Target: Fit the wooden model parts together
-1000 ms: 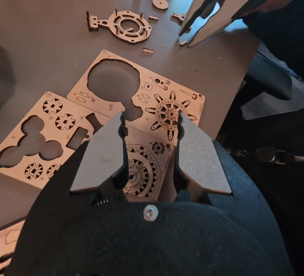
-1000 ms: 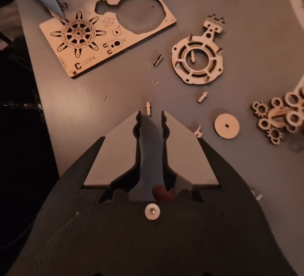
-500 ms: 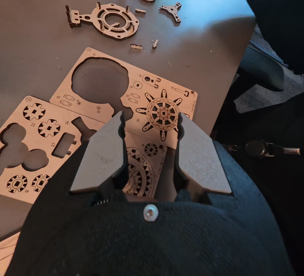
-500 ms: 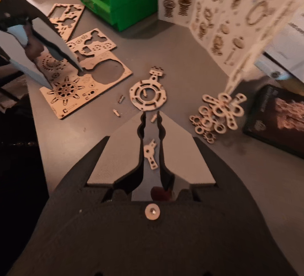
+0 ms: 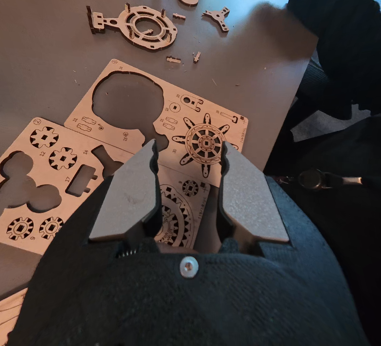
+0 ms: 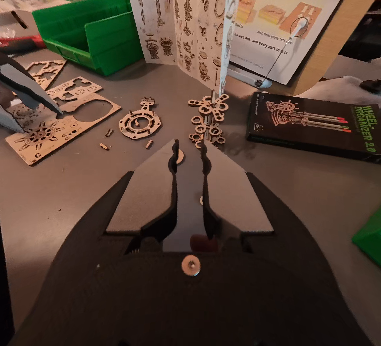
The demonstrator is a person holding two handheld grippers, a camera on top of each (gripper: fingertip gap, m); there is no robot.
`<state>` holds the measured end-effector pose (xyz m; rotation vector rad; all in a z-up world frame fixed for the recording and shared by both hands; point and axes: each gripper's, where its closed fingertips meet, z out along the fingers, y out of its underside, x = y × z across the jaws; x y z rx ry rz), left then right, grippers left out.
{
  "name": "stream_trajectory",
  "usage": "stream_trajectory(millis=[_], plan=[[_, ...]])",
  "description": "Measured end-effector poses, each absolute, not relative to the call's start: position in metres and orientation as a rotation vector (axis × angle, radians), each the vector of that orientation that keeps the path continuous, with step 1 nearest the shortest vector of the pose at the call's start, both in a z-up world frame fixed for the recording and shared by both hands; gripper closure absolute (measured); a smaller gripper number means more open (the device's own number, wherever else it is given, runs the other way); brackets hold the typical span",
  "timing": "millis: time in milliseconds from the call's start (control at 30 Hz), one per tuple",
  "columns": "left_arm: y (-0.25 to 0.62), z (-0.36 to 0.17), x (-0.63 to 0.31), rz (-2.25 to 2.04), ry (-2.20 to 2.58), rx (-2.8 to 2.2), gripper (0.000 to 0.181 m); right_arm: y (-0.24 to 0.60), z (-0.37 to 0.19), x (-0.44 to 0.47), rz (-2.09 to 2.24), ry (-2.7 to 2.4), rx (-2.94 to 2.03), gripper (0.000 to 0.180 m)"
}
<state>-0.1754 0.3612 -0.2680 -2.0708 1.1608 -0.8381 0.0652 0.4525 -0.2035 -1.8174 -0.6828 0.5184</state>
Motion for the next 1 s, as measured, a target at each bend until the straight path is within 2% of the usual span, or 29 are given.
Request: stream_trajectory(millis=[400, 500, 667, 1000], plan=[[0.362, -0.269, -0.175, -0.825, 1.155, -2.073, 0.125, 0.448, -0.201, 0.055, 0.595, -0.679, -1.804, 0.159], [0.362, -0.269, -0.174, -0.822, 1.158, -2.072, 0.124, 0.445, -0.210, 0.028, 0.587, -0.800, -1.850, 0.161], [0.362, -0.268, -0.174, -0.843, 1.143, -2.075, 0.125, 0.434, -0.228, -0.023, 0.642, -1.101, -1.908, 0.153], [0.362, -0.268, -0.174, -0.843, 1.149, -2.072, 0.124, 0.449, -0.272, -0.064, 0.235, -1.763, -1.883, 0.145]])
